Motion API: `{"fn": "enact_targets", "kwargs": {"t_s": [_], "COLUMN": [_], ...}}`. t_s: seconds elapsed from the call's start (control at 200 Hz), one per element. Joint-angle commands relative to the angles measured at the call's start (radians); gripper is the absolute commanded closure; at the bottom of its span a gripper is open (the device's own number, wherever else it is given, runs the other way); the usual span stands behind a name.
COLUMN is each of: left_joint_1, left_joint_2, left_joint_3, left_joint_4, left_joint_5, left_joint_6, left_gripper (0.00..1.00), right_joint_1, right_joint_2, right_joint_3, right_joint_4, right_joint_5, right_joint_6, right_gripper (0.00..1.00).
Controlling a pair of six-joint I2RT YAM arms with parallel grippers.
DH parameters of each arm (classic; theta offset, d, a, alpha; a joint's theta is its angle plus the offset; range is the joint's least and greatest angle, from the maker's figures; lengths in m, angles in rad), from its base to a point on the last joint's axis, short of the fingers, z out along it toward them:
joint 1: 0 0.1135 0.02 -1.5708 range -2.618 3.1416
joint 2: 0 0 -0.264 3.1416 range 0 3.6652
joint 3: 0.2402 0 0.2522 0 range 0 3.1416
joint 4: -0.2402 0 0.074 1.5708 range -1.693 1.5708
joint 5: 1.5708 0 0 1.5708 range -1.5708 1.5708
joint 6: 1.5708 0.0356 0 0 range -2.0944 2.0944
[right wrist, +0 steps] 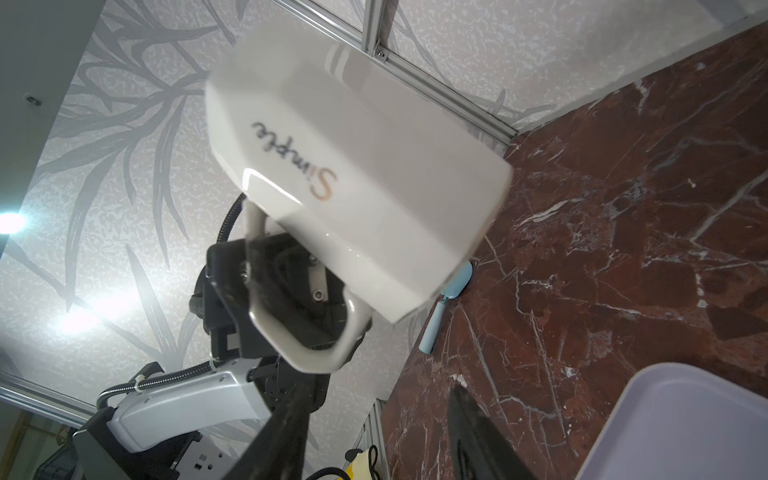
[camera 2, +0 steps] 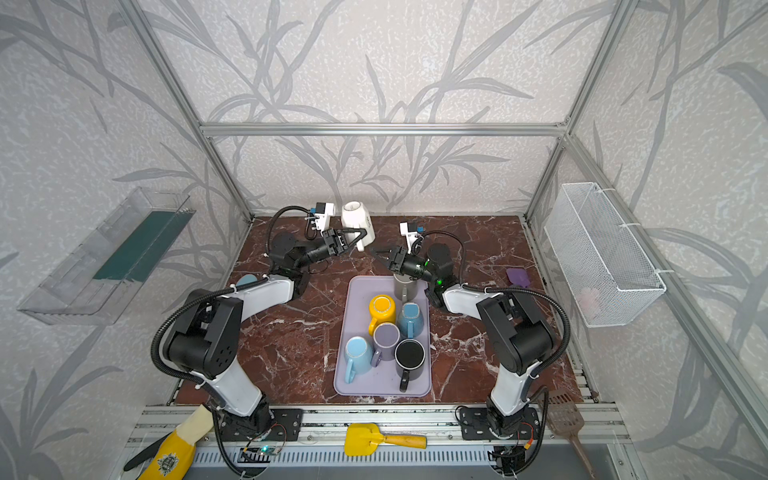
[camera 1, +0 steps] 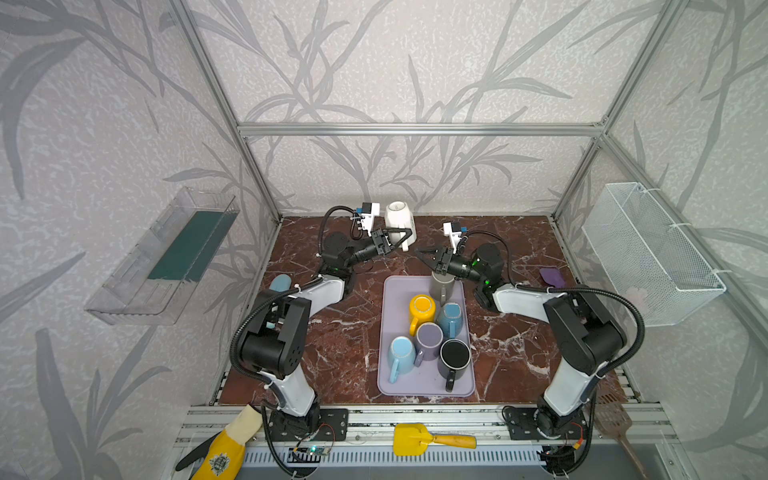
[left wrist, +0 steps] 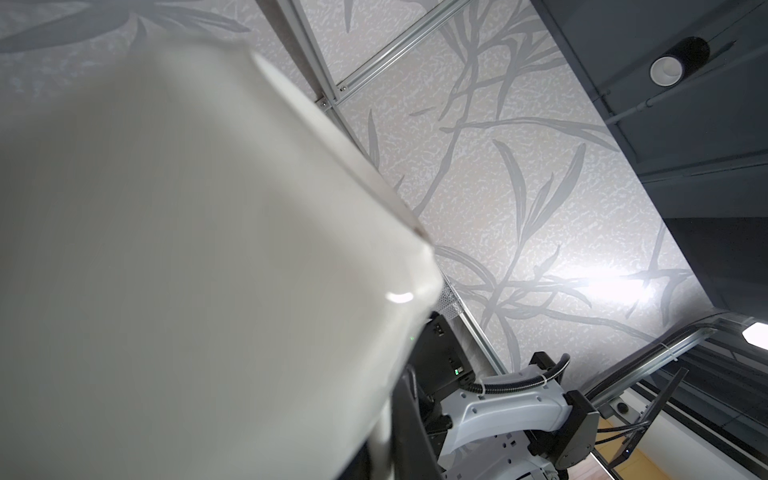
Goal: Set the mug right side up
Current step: 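Rotate the held white mug while the right gripper moves toward it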
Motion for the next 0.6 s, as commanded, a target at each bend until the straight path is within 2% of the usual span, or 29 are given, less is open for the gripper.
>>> {"fn": "enact_targets", "kwargs": {"t_s": [0.0, 0.11, 0.595], "left_joint_1": [-0.008, -0.010, -0.022], "left_joint_2": [-0.003, -0.009, -0.015], "left_joint_3": [0.074, 0.068, 0.125], "left_joint_4": [0.210, 0.209, 0.209], "left_joint_5": [-0.004, -0.008, 0.034], "left_joint_6": [-0.058, -0.048, -0.030], "left_gripper": [1.00, 1.00, 1.00], "right_joint_1": [0.005, 0.005, 0.010], "right_joint_2": [0.032, 0.080, 0.029], "right_joint_3": [0.001, 0.028, 0.071], "right_joint_4": [0.188, 0.293, 0.293], "right_joint_5": [0.001, 0.013, -0.011], "right_joint_6": [0.097, 0.174, 0.276], "right_gripper": [0.46, 0.46, 0.53]}}
